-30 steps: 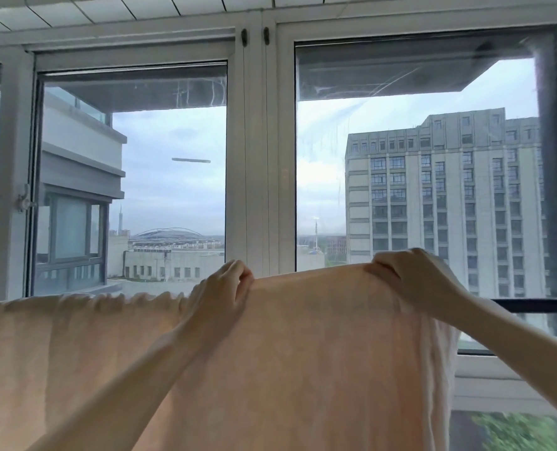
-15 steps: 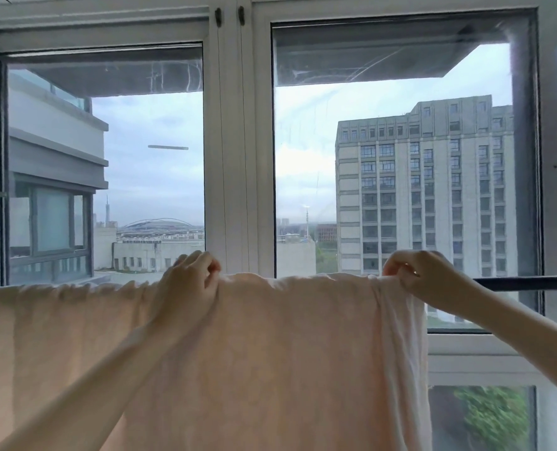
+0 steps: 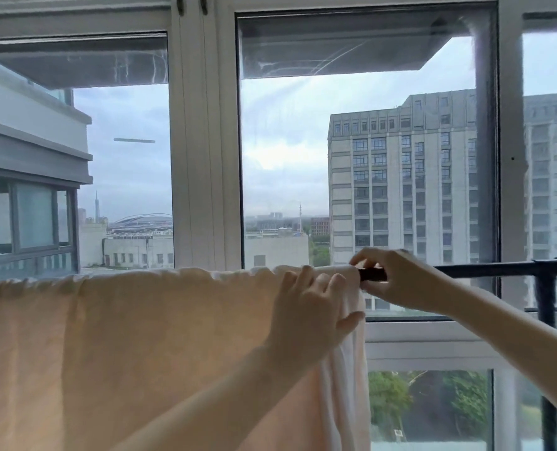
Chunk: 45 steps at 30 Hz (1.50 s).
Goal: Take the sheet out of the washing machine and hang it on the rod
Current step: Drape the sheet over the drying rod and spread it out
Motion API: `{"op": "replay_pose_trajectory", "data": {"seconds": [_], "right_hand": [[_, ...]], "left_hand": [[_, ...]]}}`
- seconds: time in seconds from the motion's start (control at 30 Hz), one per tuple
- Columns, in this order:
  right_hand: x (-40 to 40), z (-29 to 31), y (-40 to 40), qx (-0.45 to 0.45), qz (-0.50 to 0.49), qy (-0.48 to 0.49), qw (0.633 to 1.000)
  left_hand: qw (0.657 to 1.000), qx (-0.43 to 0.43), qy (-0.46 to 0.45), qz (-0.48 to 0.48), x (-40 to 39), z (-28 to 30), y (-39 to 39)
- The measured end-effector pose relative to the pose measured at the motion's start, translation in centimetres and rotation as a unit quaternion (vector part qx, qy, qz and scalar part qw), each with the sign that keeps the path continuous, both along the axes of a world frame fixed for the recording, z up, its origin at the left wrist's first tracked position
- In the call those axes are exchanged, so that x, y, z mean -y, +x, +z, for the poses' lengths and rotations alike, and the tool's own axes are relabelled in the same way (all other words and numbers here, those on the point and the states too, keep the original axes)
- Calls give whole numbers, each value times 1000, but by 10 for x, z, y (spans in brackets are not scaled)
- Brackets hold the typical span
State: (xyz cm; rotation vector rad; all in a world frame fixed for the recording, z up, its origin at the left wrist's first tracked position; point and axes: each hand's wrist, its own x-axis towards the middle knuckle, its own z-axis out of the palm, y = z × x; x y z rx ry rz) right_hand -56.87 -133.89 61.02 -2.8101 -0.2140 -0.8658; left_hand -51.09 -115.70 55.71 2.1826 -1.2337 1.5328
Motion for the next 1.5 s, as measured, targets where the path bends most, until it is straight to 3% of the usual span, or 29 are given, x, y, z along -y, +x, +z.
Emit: {"op": "replay_pose_trajectory", "data": {"seconds": [0.13,0.23,0.33,0.47,0.6,0.73,0.83,0.97,1.13,1.27,1.5], "right_hand": [[-7,-6,8,49,1,-71,996],[-13,-7,13,85,19,-100,991],[-20,-7,16,106,23,-106,988],[-35,4,18,108,28,-136,984],[-58,18,34,108,4,-122,987],[-91,32,56,140,-23,-86,986],[-118,44,72,109,29,14,994],[-155,55,89,107,104,64,987],[-205,57,116,168,111,-38,979],[-245,62,129,58,154,-3,986],[-271,41,157,-57,222,46,972]], "left_hand": [[986,-41,23,157,21,-3,-9],[984,-15,8,179,20,-2,-1],[991,-24,-10,128,10,-2,-1],[989,-108,-102,-1,-16,14,-13],[945,-235,-205,-93,-42,40,-9],[898,-304,-289,-131,-70,59,13],[889,-323,-299,-127,-99,70,28],[893,-321,-297,-102,-143,83,39],[915,-306,-261,-25,-193,87,47],[900,-276,-337,-5,-231,89,65],[852,-316,-414,45,-288,68,95]]}}
